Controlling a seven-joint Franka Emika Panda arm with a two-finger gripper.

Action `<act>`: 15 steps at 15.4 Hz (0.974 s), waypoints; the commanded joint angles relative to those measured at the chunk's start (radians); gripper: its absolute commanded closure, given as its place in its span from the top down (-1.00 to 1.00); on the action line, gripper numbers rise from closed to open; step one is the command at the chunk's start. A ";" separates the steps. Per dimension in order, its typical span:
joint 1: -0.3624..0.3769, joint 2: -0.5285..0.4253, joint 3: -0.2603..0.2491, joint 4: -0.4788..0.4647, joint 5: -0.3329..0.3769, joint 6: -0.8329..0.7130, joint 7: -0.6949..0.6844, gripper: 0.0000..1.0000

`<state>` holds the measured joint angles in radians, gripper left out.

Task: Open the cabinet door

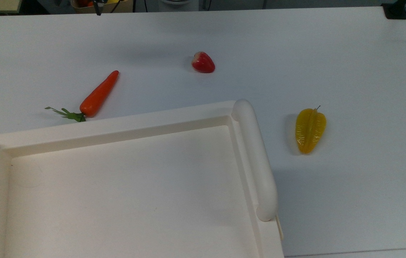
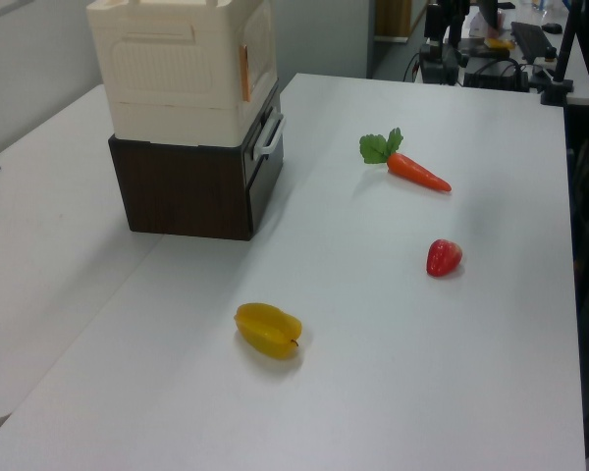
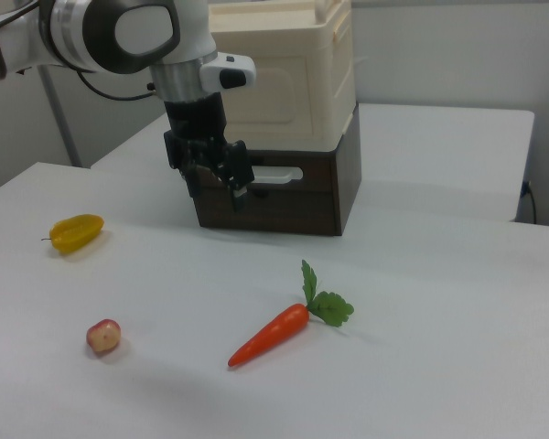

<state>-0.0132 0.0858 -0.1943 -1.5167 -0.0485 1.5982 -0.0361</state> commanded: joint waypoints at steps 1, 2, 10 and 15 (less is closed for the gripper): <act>0.002 -0.026 -0.008 -0.017 0.013 -0.024 -0.027 1.00; 0.002 -0.026 -0.008 -0.017 0.013 -0.024 -0.027 1.00; 0.002 -0.026 -0.008 -0.019 0.013 -0.037 -0.034 1.00; 0.002 -0.026 -0.008 -0.017 0.013 -0.037 -0.036 1.00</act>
<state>-0.0132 0.0856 -0.1944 -1.5178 -0.0485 1.5834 -0.0461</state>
